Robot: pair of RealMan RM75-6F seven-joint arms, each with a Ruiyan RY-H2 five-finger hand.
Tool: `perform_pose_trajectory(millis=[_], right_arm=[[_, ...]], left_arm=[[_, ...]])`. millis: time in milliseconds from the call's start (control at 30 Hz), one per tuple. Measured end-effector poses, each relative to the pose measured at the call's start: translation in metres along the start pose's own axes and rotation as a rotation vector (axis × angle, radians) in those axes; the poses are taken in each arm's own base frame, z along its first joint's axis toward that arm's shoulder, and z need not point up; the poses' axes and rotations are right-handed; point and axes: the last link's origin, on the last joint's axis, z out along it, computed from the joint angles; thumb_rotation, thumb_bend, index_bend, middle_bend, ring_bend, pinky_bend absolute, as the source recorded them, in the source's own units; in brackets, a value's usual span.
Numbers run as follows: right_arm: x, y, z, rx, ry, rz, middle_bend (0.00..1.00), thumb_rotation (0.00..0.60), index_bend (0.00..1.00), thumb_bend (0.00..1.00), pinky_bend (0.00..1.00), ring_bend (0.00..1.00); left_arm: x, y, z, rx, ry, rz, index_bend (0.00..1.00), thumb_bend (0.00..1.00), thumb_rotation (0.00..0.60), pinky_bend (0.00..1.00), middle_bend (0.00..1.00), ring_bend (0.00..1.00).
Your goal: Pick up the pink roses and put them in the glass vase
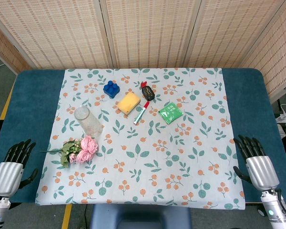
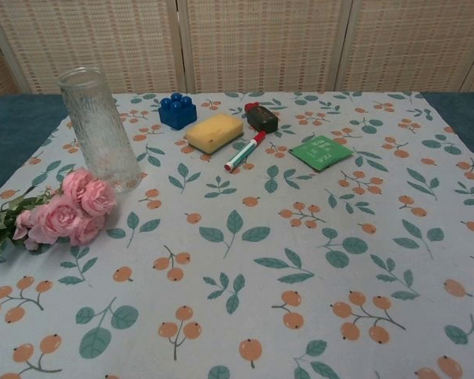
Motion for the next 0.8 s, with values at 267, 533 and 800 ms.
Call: perform_pose_trajectory(millis=[267,533,800], right_arm=[[0.005,-0.001,-0.002,0.004,0.026,0.014,0.0,0.6,0.0,0.21,0.0,0.0],[0.006,-0.002,-0.004,0.011,0.023,0.018,0.0,0.6,0.0,0.21,0.0,0.0],[0.007,-0.004,-0.006,0.022,0.013,0.028,0.0,0.6,0.0,0.21,0.0,0.0]], left_arm=[[-0.018,0.012,0.005,-0.038,-0.114,-0.021,0.0,0.34,0.6,0.1,0.0,0.0],[-0.031,0.035,0.021,-0.11,-0.173,-0.049,0.0,0.36,0.6,0.13,0.0,0.0],[-0.053,0.064,0.062,-0.158,-0.292,-0.018,0.0,0.36,0.6,0.15,0.0,0.0]])
